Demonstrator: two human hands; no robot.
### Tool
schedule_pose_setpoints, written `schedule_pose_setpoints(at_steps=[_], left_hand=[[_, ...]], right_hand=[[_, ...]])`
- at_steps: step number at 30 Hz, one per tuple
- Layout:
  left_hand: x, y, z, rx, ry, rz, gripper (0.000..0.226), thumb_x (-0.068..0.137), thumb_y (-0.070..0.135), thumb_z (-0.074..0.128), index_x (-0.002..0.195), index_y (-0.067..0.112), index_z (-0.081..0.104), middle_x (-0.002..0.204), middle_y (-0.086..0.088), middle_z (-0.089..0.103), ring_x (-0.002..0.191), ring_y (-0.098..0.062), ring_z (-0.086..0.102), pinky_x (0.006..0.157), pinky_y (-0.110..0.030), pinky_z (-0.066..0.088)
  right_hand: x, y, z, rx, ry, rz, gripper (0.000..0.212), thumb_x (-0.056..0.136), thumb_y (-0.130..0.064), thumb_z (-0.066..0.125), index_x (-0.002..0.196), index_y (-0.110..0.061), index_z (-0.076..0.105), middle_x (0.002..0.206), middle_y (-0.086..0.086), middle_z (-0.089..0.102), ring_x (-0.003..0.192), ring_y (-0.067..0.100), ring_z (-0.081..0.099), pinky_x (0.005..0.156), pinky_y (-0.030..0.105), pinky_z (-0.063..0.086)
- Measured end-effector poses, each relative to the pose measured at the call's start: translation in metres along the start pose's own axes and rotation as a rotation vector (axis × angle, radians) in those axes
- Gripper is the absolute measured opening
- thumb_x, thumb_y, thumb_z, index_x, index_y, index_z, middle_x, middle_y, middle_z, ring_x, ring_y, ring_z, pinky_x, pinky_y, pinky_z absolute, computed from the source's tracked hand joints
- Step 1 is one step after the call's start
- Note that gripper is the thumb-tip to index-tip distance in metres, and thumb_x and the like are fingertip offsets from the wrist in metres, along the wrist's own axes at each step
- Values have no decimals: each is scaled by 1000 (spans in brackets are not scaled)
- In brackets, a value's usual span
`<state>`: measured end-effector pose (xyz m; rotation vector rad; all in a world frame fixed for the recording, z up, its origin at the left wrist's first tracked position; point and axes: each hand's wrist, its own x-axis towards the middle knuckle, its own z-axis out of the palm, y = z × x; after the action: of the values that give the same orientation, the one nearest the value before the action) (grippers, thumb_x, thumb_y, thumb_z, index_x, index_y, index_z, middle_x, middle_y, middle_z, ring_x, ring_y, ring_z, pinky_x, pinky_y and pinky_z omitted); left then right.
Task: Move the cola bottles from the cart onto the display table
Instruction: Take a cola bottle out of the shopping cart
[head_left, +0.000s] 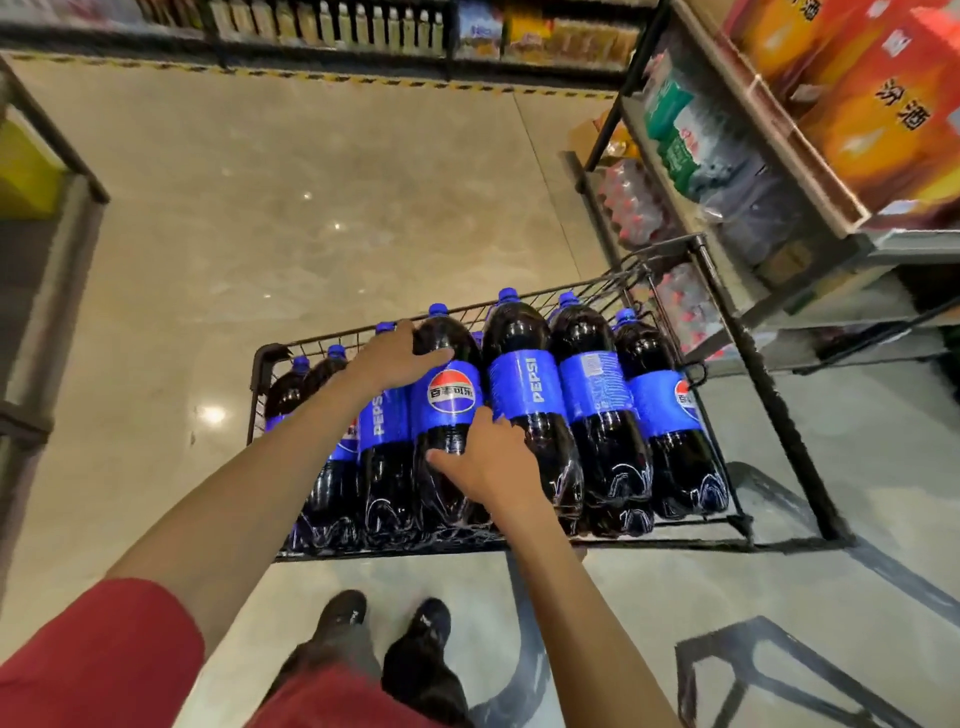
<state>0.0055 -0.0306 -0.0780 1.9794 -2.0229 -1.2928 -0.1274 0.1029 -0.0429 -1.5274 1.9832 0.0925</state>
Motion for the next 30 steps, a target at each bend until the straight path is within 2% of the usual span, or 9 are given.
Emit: schedule_pose_setpoints(at_steps=[5,12,15,17,20,22,24,27,30], left_hand=[[19,3,-1,-79,-39,-44,95,83,74,62,150,14,33,147,-11,52,127,-33,55,102,-45,48],[40,1,-7,-94,-133,-57,115,52,95,61,138,21,41,130,-2,64,109,-27,64,99,-45,51],[44,0,-5,-97,-133,-55,103,67,84,67,142,19,40,132,-1,61,105,-23,58,91,-34,45],[46,0,-1,-93,-105,-55,97,72,78,69,142,18,40,133,-2,59,115,-26,56,97,-37,40],[48,-2,4,-125,-38,-61,98,70,75,73,142,18,40,138,-5,56,135,-34,44,118,-51,25],[49,-4,7,-167,-13,-64,102,70,71,76,145,16,37,142,-7,52,141,-37,35,121,-55,18],[48,-5,8,-256,-11,-40,106,64,70,81,144,18,36,138,-5,53,139,-35,39,118,-52,28],[43,-7,8,-443,-26,15,105,53,64,88,134,25,36,128,3,58,118,-22,60,102,-43,51],[37,-5,7,-518,-15,50,109,45,64,87,133,28,34,131,2,57,112,-16,61,100,-41,53]], right_hand=[[2,-9,4,-5,25,32,92,91,-56,63,153,-2,21,148,19,41,139,36,34,101,45,44],[15,-23,9,-110,42,127,113,86,-74,57,157,1,10,151,17,39,140,32,34,100,41,46],[20,-30,10,-159,32,181,118,83,-79,55,157,1,9,153,17,38,141,32,33,103,41,44],[23,-34,11,-180,37,209,119,82,-80,55,157,1,10,151,17,40,139,32,35,103,40,42],[24,-37,12,-200,55,237,116,82,-79,55,156,0,13,149,16,43,137,31,38,103,38,41],[23,-38,14,-195,81,254,115,80,-79,57,155,-3,16,147,14,46,136,30,39,103,38,40],[20,-39,15,-178,104,267,114,78,-79,59,155,-4,19,146,12,47,136,29,40,104,38,40],[17,-38,15,-128,120,277,116,77,-76,62,156,-5,17,148,10,45,137,27,38,106,36,39],[14,-37,14,-73,124,276,118,76,-74,65,157,-5,13,151,8,41,139,25,37,106,35,40]])
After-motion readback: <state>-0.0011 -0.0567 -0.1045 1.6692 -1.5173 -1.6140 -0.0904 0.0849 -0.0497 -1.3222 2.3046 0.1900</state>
